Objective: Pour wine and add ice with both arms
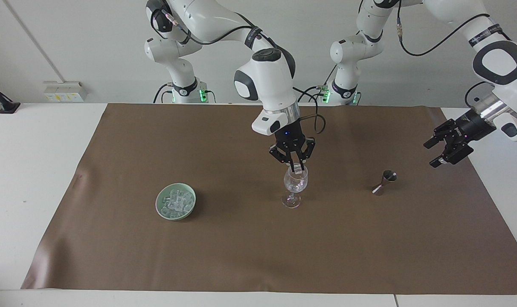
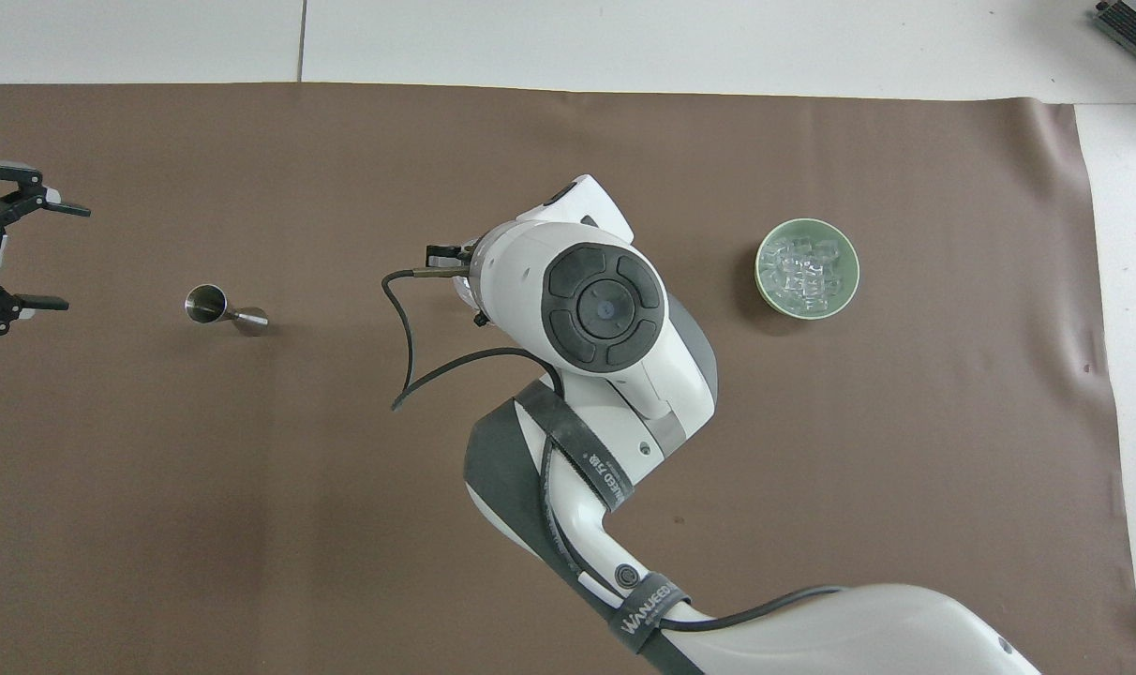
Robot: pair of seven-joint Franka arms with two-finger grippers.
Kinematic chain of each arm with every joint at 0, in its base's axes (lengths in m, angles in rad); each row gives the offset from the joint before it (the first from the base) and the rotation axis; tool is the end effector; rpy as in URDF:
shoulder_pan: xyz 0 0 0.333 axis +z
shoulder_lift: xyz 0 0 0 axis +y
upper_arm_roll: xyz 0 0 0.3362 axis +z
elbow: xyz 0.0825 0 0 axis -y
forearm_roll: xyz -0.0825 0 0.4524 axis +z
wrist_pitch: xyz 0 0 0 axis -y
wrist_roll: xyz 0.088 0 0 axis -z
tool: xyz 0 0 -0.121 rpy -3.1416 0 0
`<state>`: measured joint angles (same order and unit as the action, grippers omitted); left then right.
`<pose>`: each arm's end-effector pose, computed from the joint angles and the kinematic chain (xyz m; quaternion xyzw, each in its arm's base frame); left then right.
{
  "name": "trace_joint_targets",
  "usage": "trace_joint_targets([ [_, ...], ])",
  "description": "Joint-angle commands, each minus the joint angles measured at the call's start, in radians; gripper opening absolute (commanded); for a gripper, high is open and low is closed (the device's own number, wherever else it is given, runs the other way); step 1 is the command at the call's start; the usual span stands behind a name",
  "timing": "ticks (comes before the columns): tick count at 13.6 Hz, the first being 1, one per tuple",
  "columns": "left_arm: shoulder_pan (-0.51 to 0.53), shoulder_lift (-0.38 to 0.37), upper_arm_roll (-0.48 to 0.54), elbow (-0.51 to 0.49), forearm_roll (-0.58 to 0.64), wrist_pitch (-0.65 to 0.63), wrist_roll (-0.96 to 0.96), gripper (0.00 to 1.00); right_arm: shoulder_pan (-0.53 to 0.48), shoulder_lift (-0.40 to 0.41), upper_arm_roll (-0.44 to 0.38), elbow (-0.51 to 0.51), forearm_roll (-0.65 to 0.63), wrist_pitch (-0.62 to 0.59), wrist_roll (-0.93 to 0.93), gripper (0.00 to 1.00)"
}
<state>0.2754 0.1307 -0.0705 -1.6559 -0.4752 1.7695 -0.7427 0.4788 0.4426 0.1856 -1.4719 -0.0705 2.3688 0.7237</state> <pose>0.6684 0.0938 0.5284 0.8417 0.4862 -0.0704 0.2242 0.6483 0.4750 0.4615 -0.9730 0.0275 -0.1716 0.1517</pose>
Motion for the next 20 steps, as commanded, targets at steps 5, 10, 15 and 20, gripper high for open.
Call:
trace_joint_targets([
  [5, -0.082, -0.054, 0.011, 0.041, 0.197, -0.015, 0.27, 1.0, 0.017, 0.014, 0.002, 0.027, -0.032, -0.002, 0.059, 0.0],
  [10, -0.14, -0.095, 0.009, 0.053, 0.283, -0.045, 0.319, 1.0, 0.015, 0.014, 0.0, 0.027, -0.04, -0.007, 0.056, 0.01],
  [15, -0.165, -0.131, 0.001, 0.053, 0.375, -0.093, 0.463, 1.0, 0.0, 0.013, 0.003, 0.027, -0.069, -0.007, 0.048, 0.01],
  [20, -0.209, -0.16, -0.015, 0.051, 0.483, -0.159, 0.64, 1.0, 0.007, 0.013, 0.003, 0.027, -0.064, -0.008, 0.057, 0.1],
])
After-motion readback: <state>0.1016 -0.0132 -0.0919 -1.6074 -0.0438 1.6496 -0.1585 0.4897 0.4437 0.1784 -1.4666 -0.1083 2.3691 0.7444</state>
